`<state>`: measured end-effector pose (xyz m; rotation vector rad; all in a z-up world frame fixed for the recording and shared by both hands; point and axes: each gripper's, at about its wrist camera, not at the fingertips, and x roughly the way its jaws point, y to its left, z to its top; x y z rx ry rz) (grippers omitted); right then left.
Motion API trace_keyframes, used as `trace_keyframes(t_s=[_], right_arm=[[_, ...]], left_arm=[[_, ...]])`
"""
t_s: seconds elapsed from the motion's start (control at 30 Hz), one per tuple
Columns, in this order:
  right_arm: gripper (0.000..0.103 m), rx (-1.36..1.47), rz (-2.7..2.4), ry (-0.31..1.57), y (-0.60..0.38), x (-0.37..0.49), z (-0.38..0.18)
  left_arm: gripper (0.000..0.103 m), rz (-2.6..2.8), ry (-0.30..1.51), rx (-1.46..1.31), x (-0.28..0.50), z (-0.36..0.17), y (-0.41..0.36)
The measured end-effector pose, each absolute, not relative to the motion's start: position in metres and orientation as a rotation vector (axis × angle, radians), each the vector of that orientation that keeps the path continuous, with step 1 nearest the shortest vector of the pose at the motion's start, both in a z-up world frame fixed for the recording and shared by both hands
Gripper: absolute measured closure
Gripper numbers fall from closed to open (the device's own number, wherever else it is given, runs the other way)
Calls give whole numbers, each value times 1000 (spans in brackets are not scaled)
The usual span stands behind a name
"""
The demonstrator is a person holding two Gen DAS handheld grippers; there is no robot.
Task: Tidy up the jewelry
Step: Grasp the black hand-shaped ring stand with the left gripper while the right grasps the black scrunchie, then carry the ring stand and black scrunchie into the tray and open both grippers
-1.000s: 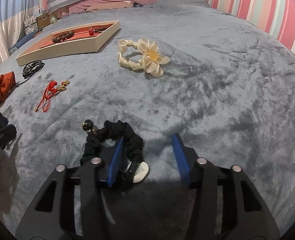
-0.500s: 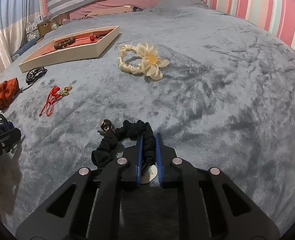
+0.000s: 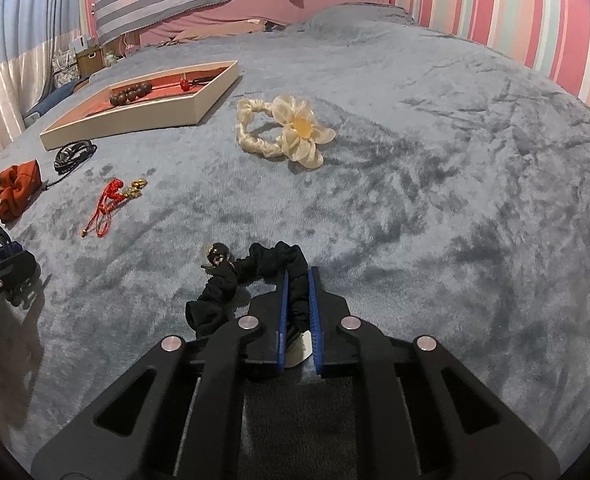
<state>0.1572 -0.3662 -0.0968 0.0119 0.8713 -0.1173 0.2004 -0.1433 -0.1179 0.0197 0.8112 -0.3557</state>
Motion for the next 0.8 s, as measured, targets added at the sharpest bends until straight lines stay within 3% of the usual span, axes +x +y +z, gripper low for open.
trace_keyframes(t_s=[0.8], right_arm=[[93,8,-55,718,-321,215,-20]], left_arm=[[56,-294,706,-10,252,-50,-74]])
